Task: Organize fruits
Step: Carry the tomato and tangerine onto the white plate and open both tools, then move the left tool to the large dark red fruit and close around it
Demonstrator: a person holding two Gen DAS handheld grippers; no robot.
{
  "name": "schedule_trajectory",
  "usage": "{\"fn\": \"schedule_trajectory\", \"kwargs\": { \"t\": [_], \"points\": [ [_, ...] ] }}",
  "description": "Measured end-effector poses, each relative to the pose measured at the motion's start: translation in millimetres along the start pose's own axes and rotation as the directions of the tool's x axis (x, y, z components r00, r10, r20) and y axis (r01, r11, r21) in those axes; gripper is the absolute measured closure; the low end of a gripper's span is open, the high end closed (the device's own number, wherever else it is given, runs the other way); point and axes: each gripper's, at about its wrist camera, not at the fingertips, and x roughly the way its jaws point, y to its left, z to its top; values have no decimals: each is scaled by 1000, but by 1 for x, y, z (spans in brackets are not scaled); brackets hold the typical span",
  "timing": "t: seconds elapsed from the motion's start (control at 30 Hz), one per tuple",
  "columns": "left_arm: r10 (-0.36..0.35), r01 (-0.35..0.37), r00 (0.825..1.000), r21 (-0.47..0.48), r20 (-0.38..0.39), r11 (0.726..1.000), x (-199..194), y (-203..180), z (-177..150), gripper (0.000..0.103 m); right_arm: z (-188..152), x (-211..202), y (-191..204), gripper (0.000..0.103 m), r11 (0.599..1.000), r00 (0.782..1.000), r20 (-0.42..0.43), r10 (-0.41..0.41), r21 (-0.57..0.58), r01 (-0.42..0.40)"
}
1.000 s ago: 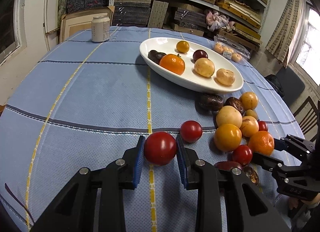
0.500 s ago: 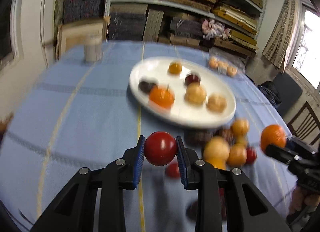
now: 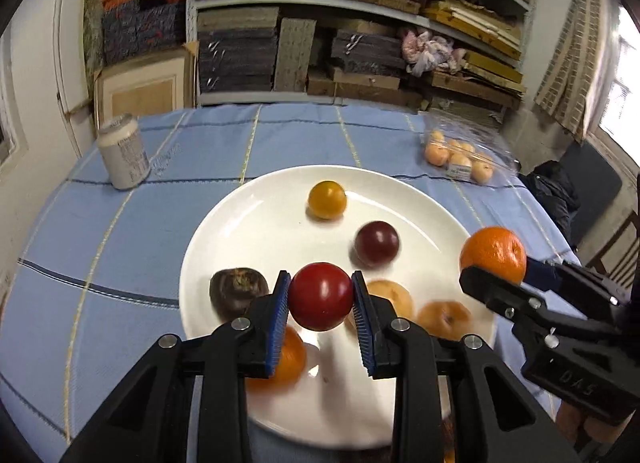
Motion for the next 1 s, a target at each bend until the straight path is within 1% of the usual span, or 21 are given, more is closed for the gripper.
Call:
{"fn": "schedule_trajectory", "kwargs": {
  "t": [0.07, 0.13, 0.17, 0.2, 0.23, 0.27, 0.3, 0.33, 0.37, 0.43, 0.47, 0.5, 0.53, 0.6, 0.7, 0.77, 0.83, 0.9, 0.97, 1.0],
  "points": [
    [12, -12, 1000, -13, -27, 1000, 13, 5, 4, 72, 2, 13, -5, 56, 1000, 1000, -18, -2, 9, 2],
    [8, -9, 999, -27, -47, 1000, 22, 9, 6, 71, 2, 24, -13, 55, 999, 999, -33, 13, 40, -12],
    [1, -3, 999, -39, -48, 999, 25, 10, 5, 63, 1, 27, -17, 55, 998, 999, -40, 23, 52, -21],
    [-6, 4, 999, -46, -48, 999, 26, 12, 5, 58, 1, 24, -20, 55, 998, 999, -29, 19, 57, -17],
    [-12, 9, 999, -44, -52, 999, 25, 12, 4, 55, 2, 16, -22, 55, 998, 1000, -4, 10, 63, -10],
    [-10, 7, 999, -43, -50, 999, 22, 13, 3, 54, 4, 3, -24, 55, 997, 999, 32, 14, 73, -16],
    [-8, 6, 999, -47, -43, 999, 19, 15, 3, 52, 6, -14, -24, 55, 996, 997, 73, 30, 83, -36],
    [-13, 12, 1000, -64, -22, 998, 9, 18, 3, 45, 7, -28, -24, 54, 995, 994, 102, 40, 84, -49],
    [-20, 20, 1000, -77, -4, 997, 1, 20, 3, 40, 8, -47, -22, 51, 995, 988, 147, 47, 76, -59],
    [-34, 37, 999, -92, 40, 995, -25, 26, -3, 38, 0, -76, -18, 36, 998, 975, 221, 31, 54, -44],
    [-28, 33, 998, -92, 53, 995, -33, 28, -8, 36, -5, -84, -18, 34, 998, 970, 241, 26, 51, -39],
    [-11, 17, 997, -89, 75, 996, -47, 31, -19, 35, -18, -93, -17, 33, 998, 963, 269, 16, 52, -31],
    [1, 7, 996, -87, 88, 996, -55, 31, -28, 34, -30, -96, -17, 32, 999, 960, 279, -2, 52, -13],
    [17, -9, 996, -85, 92, 996, -69, 33, -48, 33, -51, -100, -17, 32, 999, 960, 279, -33, 45, 21],
    [11, -2, 995, -87, 97, 996, -87, 33, -83, 33, -82, -96, -18, 31, 997, 976, 214, -48, 64, 35],
    [-2, 8, 994, -58, 108, 998, -100, 29, -108, 33, -93, -98, -17, 28, 996, 978, 198, -61, 72, 48],
    [-8, 12, 994, -36, 105, 999, -108, 25, -127, 33, -101, -105, -18, 20, 995, 974, 215, -71, 85, 54],
    [-35, 35, 995, -5, 95, 999, -115, 19, -146, 33, -109, -112, -21, 18, 993, 970, 230, -80, 108, 56],
    [-55, 53, 994, 28, 89, 998, -120, 13, -157, 33, -117, -117, -25, 18, 990, 969, 235, -71, 136, 39],
    [-63, 60, 994, 39, 89, 997, -123, 11, -162, 31, -119, -118, -27, 18, 989, 970, 233, -68, 145, 35]
  ]
}}
